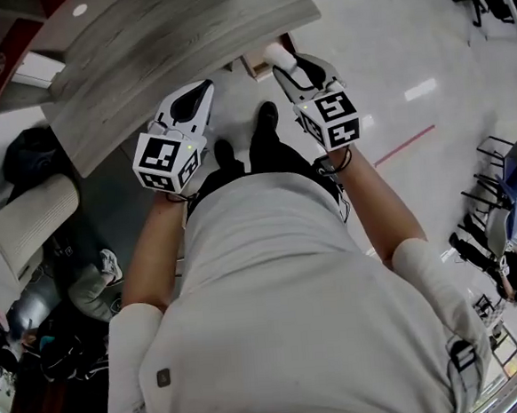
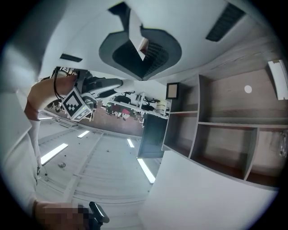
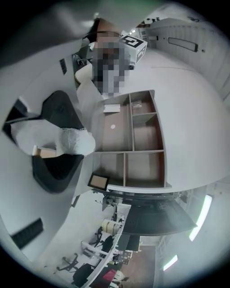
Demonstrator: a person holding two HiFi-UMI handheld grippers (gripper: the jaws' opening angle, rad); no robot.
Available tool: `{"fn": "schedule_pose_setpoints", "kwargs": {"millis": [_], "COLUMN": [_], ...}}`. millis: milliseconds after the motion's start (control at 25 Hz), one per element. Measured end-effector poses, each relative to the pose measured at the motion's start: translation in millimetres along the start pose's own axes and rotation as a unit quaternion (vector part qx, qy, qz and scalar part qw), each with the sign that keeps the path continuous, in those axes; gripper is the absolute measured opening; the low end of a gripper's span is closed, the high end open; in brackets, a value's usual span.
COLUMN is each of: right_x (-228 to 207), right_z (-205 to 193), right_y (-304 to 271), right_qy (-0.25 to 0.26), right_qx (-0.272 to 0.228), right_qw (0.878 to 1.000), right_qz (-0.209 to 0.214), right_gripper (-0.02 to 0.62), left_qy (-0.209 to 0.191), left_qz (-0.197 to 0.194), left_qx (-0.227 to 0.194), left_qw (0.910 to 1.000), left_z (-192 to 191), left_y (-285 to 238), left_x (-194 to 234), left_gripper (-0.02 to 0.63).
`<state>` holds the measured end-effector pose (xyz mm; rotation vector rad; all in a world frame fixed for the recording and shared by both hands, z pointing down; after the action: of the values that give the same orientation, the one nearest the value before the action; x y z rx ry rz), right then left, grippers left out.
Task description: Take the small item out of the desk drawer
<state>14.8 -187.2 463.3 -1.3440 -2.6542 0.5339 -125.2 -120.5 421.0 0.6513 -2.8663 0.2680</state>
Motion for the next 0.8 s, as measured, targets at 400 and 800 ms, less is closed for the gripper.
{"fn": "schedule_pose_setpoints", "kwargs": {"millis": [400,800], "right_x": [41.0,71.2], "right_z": [86.5,118.1], "right_y": [46.4,70.1], "right_qy": [0.005,0.010], "right_qx": [-0.087,-0.132], "right_qw": [0.996,0.990], "right_qz": [-0.012,-0.049], "right_gripper": [0.173,0.173], "left_qy": [-0.011,-0.029], "left_qz": [-0.029,-0.050], "left_qx": [-0.050,-0.086], "left_qw": [0.9983,0.9946], "left_z": [65.3,100.3], "left_y": [32.0,61.7], "left_x": [-18.1,-20.1], "left_gripper": [0.015,0.015]}}
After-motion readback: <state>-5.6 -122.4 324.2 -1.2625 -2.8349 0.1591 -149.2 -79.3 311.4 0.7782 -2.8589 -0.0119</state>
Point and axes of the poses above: the fingertips, and each gripper's own axes: y backward along the fingers, x to its left, z out of its top, the point moved 1 cm from there along y, backward along the fingers, and after that the axes turned 13 degrees about -x, right-handed, at the moved point
